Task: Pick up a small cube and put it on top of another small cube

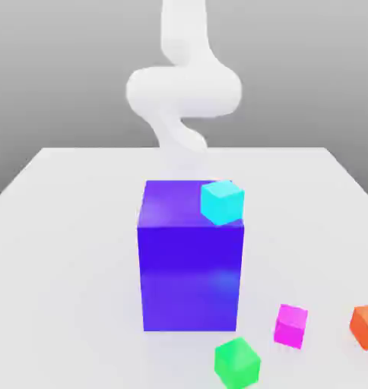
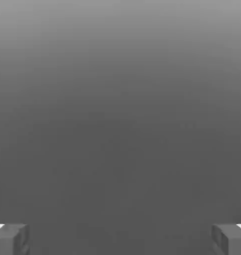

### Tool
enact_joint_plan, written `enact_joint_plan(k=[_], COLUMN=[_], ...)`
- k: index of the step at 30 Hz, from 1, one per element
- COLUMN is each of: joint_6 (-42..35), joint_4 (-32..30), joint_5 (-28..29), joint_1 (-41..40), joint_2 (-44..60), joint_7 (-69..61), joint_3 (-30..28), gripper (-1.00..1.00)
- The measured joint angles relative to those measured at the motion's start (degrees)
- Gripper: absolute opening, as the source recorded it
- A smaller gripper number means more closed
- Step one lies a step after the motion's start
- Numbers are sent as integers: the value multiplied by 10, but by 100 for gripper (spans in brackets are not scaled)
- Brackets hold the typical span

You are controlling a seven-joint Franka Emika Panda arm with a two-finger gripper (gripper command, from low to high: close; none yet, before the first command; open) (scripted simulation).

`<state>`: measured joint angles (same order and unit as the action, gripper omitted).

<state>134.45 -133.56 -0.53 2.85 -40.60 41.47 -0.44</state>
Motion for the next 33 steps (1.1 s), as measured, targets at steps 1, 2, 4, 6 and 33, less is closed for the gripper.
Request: enact_joint_plan(k=[1,2,4,6,33], joint_6=[11,22,44,65,349], joint_4=[-8,-15,-29,-43,-147], joint_5=[-3,-5,-10,-15,35], joint_1=[12,23,45,66,205], joint_2=[23,44,87,128,617], joint_7=[-19,-37,-73,-108,-355], joint_3=[-1,-3,-5,-6,20], gripper=[0,0,0,0,-100])
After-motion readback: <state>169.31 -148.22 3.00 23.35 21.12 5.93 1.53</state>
